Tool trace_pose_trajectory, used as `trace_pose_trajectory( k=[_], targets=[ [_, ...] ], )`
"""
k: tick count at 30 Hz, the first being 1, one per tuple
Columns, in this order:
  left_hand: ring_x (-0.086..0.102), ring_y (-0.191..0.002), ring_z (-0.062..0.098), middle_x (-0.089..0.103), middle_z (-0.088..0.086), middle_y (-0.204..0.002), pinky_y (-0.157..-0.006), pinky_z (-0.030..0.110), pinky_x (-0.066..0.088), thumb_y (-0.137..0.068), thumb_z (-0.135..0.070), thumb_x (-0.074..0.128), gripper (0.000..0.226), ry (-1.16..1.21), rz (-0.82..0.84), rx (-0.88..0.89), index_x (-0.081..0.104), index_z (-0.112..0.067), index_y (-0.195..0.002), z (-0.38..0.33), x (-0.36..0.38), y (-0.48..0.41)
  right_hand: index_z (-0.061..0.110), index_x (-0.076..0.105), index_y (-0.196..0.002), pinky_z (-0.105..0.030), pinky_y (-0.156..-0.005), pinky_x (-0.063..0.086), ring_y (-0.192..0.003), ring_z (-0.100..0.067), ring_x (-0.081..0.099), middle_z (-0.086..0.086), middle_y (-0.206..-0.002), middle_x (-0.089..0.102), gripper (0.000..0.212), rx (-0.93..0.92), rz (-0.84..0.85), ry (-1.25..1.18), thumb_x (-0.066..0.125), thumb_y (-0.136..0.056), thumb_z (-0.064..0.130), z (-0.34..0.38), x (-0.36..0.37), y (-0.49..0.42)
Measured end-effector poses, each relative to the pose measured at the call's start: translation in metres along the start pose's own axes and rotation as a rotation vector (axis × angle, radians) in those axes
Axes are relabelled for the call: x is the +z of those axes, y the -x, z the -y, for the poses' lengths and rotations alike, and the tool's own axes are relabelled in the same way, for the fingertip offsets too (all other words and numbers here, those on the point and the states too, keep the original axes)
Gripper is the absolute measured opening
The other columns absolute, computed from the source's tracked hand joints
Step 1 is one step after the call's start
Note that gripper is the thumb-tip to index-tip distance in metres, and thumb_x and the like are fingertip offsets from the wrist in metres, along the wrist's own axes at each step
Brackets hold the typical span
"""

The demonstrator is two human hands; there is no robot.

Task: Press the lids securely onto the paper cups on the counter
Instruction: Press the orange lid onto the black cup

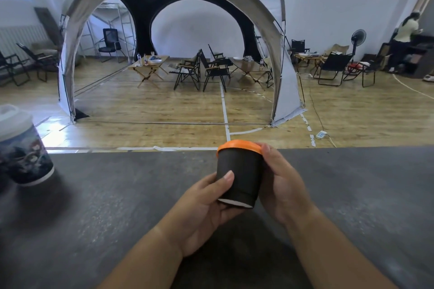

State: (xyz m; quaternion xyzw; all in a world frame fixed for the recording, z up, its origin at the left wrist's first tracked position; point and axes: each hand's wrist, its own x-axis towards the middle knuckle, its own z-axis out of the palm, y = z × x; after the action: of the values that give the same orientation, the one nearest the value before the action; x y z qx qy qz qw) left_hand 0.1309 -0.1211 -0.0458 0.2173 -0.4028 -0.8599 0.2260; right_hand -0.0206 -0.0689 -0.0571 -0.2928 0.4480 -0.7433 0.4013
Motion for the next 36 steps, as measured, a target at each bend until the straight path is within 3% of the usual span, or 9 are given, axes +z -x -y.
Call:
trace_pose_trajectory(
  k=[5,11,16,18,22,25,28,33,36],
  targets=[
    [0.071,-0.099,0.028,0.071,0.012,-0.111,-0.078,0.037,0.059,-0.065,-0.029,0.082,0.075,-0.249,-0.178,0.151,0.05,-0.017,-0.132,0.009,-0.004,-0.004,0.03,0.066,-0.111,-0.042,-0.097,0.053,-0.112,-0.024,0.065,-0.008,-0.118,0.068,0.056,-0.096,-0.024,0.226,0.073,-0.065,0.063,-0.003,0.004,0.001],
    [0.068,-0.101,0.029,0.068,0.022,-0.115,-0.09,0.04,0.056,-0.082,-0.024,0.059,0.043,0.072,0.049,-0.043,0.06,0.001,-0.117,-0.003,0.001,0.005,-0.008,0.051,-0.127,-0.059,-0.103,0.047,-0.115,-0.044,0.061,-0.029,-0.122,0.064,0.069,0.008,0.023,-0.026,0.063,-0.081,0.042,0.001,0.001,0.001],
    [0.071,-0.099,0.029,0.071,0.013,-0.11,-0.084,0.04,0.058,-0.066,-0.029,0.084,0.074,-0.217,-0.183,0.094,0.051,-0.013,-0.13,0.006,-0.002,-0.001,0.021,0.061,-0.118,-0.043,-0.097,0.052,-0.112,-0.027,0.065,-0.013,-0.119,0.067,0.069,-0.067,-0.021,0.184,0.075,-0.066,0.065,-0.002,0.006,0.002],
    [0.069,-0.103,0.029,0.07,0.015,-0.113,-0.089,0.042,0.056,-0.074,-0.033,0.076,0.062,-0.159,-0.132,0.044,0.054,-0.01,-0.128,0.007,0.0,-0.001,0.015,0.063,-0.114,-0.044,-0.091,0.055,-0.106,-0.03,0.067,-0.017,-0.115,0.068,0.064,-0.082,-0.055,0.163,0.075,-0.067,0.057,-0.003,0.005,0.001],
    [0.066,-0.106,0.029,0.067,0.022,-0.119,-0.094,0.039,0.054,-0.081,-0.032,0.058,0.049,0.106,0.046,-0.092,0.061,-0.001,-0.119,-0.002,0.002,0.004,-0.005,0.053,-0.126,-0.056,-0.102,0.048,-0.114,-0.04,0.063,-0.029,-0.124,0.063,0.064,0.008,0.052,-0.087,0.063,-0.083,0.041,0.0,0.003,0.001],
    [0.068,-0.103,0.027,0.069,0.02,-0.115,-0.094,0.041,0.054,-0.078,-0.032,0.071,0.05,-0.022,-0.053,0.008,0.061,-0.003,-0.118,0.002,0.0,0.0,0.004,0.054,-0.13,-0.051,-0.105,0.047,-0.118,-0.034,0.062,-0.021,-0.124,0.065,0.069,-0.019,0.014,0.03,0.066,-0.08,0.051,-0.002,0.003,0.001],
    [0.069,-0.102,0.028,0.07,0.015,-0.112,-0.091,0.041,0.055,-0.063,-0.037,0.082,0.074,-0.213,-0.17,0.083,0.056,-0.007,-0.125,0.006,0.0,-0.001,0.022,0.062,-0.117,-0.038,-0.091,0.055,-0.109,-0.026,0.066,-0.01,-0.116,0.069,0.074,-0.079,-0.032,0.172,0.079,-0.061,0.066,-0.005,0.003,0.0],
    [0.066,-0.105,0.03,0.067,0.022,-0.119,-0.092,0.039,0.056,-0.08,-0.033,0.058,0.052,0.09,0.025,-0.071,0.059,0.0,-0.121,-0.002,0.004,0.005,-0.003,0.054,-0.129,-0.06,-0.105,0.045,-0.118,-0.042,0.061,-0.027,-0.125,0.064,0.072,0.035,0.027,-0.068,0.066,-0.079,0.047,-0.002,0.0,0.0],
    [0.067,-0.107,0.03,0.068,0.021,-0.117,-0.094,0.04,0.055,-0.079,-0.029,0.061,0.051,0.031,-0.044,0.011,0.058,-0.001,-0.122,-0.001,0.005,0.003,0.005,0.055,-0.131,-0.056,-0.107,0.044,-0.121,-0.036,0.06,-0.021,-0.127,0.064,0.076,0.01,0.027,-0.004,0.071,-0.077,0.055,-0.004,0.001,0.0]
  ],
)
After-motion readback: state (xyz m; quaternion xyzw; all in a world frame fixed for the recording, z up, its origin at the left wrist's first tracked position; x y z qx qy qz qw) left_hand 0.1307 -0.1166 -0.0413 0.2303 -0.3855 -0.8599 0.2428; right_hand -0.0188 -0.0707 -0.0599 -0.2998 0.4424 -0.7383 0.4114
